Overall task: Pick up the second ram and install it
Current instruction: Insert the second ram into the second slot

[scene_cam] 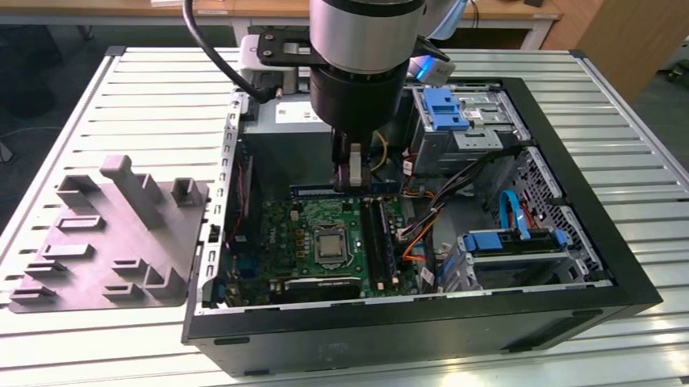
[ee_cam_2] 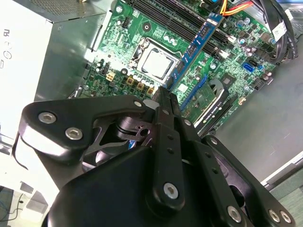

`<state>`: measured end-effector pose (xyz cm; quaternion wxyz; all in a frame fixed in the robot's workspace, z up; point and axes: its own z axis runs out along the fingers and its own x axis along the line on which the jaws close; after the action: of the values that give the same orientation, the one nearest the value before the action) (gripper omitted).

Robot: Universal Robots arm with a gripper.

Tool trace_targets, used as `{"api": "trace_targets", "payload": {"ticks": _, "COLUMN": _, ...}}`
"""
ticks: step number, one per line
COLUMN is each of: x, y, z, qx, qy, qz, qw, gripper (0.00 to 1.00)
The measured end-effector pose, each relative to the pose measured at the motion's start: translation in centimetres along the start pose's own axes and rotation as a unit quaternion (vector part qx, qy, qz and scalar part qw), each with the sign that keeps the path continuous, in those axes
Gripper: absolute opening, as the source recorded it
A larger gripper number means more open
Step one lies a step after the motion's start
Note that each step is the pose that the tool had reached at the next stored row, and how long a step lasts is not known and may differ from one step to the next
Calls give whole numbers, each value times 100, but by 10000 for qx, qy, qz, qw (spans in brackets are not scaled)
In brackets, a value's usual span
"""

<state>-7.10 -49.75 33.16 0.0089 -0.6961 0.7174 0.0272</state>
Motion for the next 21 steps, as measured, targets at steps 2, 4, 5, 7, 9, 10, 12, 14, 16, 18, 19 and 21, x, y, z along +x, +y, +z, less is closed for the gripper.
{"api": "trace_targets", "payload": {"ticks": 2, "x": 0, "y": 0, "z": 0, "qx": 0, "qy": 0, "qz": 0, "qw": 10000, "gripper": 12}}
{"api": "trace_targets", "payload": {"ticks": 4, "x": 0, "y": 0, "z": 0, "qx": 0, "qy": 0, "qz": 0, "qw": 10000, "gripper": 12}}
{"api": "trace_targets", "payload": {"ticks": 5, "x": 0, "y": 0, "z": 0, "qx": 0, "qy": 0, "qz": 0, "qw": 10000, "gripper": 12}}
{"api": "trace_targets", "payload": {"ticks": 7, "x": 0, "y": 0, "z": 1, "qx": 0, "qy": 0, "qz": 0, "qw": 10000, "gripper": 12}}
{"api": "trace_targets", "payload": {"ticks": 9, "x": 0, "y": 0, "z": 1, "qx": 0, "qy": 0, "qz": 0, "qw": 10000, "gripper": 12}}
{"api": "trace_targets", "payload": {"ticks": 10, "x": 0, "y": 0, "z": 1, "qx": 0, "qy": 0, "qz": 0, "qw": 10000, "gripper": 12}}
{"api": "trace_targets", "payload": {"ticks": 12, "x": 0, "y": 0, "z": 2, "qx": 2, "qy": -1, "qz": 44, "qw": 10000, "gripper": 12}}
{"api": "trace_targets", "payload": {"ticks": 14, "x": 0, "y": -1, "z": 3, "qx": 11, "qy": -6, "qz": 209, "qw": 9998, "gripper": 12}}
{"api": "trace_targets", "payload": {"ticks": 16, "x": 0, "y": 0, "z": 4, "qx": 20, "qy": -11, "qz": 397, "qw": 9992, "gripper": 12}}
{"api": "trace_targets", "payload": {"ticks": 18, "x": 0, "y": -1, "z": 6, "qx": 29, "qy": -16, "qz": 576, "qw": 9983, "gripper": 12}}
{"api": "trace_targets", "payload": {"ticks": 19, "x": 0, "y": 0, "z": 7, "qx": 34, "qy": -18, "qz": 666, "qw": 9978, "gripper": 12}}
{"api": "trace_targets", "payload": {"ticks": 21, "x": 0, "y": 0, "z": 8, "qx": 43, "qy": -23, "qz": 845, "qw": 9964, "gripper": 12}}
